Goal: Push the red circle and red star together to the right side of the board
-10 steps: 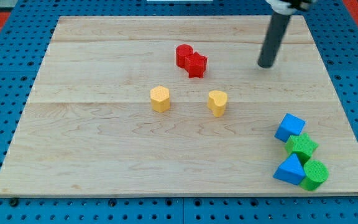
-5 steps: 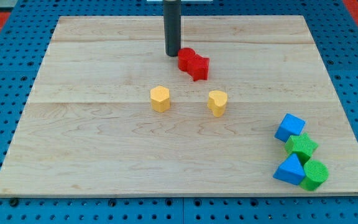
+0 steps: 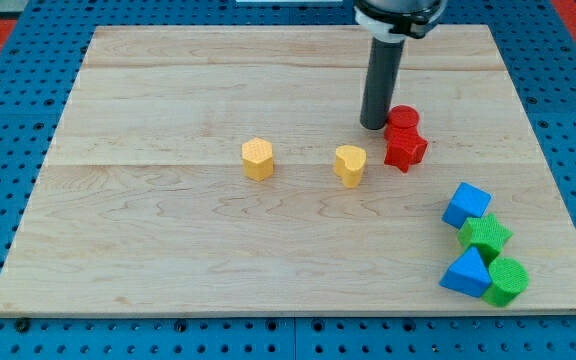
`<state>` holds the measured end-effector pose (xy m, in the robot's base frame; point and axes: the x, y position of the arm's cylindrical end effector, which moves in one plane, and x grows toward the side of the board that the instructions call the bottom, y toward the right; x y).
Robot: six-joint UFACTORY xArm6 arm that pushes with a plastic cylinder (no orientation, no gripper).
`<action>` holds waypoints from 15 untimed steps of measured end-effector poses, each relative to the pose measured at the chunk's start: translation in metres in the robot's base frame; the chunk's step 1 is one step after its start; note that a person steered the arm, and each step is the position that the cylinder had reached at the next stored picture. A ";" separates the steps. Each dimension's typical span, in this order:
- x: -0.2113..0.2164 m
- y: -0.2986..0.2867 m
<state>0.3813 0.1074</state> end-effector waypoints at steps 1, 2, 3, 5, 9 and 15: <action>0.004 0.009; -0.014 0.009; -0.023 0.021; -0.024 0.060; 0.007 0.056; 0.014 0.021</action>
<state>0.3950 0.1279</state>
